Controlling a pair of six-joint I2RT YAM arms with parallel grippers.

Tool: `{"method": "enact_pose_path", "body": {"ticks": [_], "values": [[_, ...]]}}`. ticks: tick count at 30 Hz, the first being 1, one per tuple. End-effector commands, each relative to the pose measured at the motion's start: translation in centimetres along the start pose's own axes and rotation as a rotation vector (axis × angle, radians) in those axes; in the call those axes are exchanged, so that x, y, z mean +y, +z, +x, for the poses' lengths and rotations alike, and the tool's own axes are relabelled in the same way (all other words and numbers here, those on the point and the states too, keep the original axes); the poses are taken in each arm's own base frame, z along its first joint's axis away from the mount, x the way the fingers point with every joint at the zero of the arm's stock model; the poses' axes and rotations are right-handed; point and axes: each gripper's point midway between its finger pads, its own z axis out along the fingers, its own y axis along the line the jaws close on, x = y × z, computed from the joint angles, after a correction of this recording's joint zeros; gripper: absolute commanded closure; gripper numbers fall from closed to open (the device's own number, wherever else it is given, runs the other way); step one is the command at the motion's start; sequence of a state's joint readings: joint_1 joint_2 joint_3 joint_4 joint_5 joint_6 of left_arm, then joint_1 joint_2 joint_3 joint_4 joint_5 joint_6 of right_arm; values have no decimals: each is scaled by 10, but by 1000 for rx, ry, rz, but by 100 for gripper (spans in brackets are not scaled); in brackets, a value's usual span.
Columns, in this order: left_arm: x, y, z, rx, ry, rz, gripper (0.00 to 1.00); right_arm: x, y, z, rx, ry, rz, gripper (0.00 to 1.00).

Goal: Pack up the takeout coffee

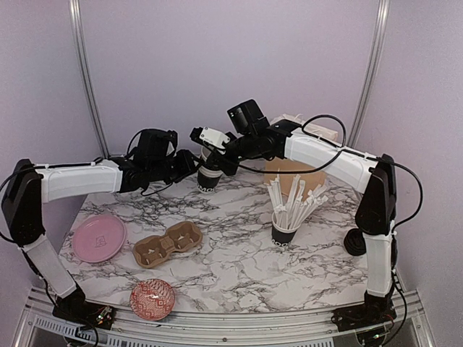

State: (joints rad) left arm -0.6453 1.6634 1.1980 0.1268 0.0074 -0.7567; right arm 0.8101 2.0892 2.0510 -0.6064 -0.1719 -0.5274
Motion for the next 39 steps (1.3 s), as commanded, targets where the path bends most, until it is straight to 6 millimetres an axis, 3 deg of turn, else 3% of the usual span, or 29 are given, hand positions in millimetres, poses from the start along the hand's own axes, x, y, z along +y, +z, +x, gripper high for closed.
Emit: {"method": "enact_pose_path", "body": {"ticks": [1,7,13,16,19,21,25,28,32,34,39], "values": [[20,11,4,16,-19,-74,58,4,-9,-27,-72,-24,-11,100],[24,8,2,2,-10,-91,57,3,-3,-17,-52,-13,-18,100],[23,2,-2,-7,17,-95,51,-2,-15,-30,-80,-18,-7,100],[23,3,-1,3,27,-104,45,-8,-31,-42,-95,-28,16,100],[22,1,-3,8,53,-106,41,-14,-59,-56,-116,-52,51,100],[17,-6,-6,8,85,-99,39,-8,-79,-58,-116,-90,34,100],[19,-35,-20,-7,191,-169,34,38,-127,-54,-135,-201,-98,100],[20,-59,-34,-33,278,-226,29,96,-144,-31,-106,-287,-255,100],[22,-82,-41,-37,345,-263,24,166,-151,10,-18,-325,-452,100],[22,-86,-39,-24,371,-263,24,191,-151,32,32,-361,-481,100],[21,-85,-35,17,406,-264,24,215,-138,79,147,-411,-454,100]]}}
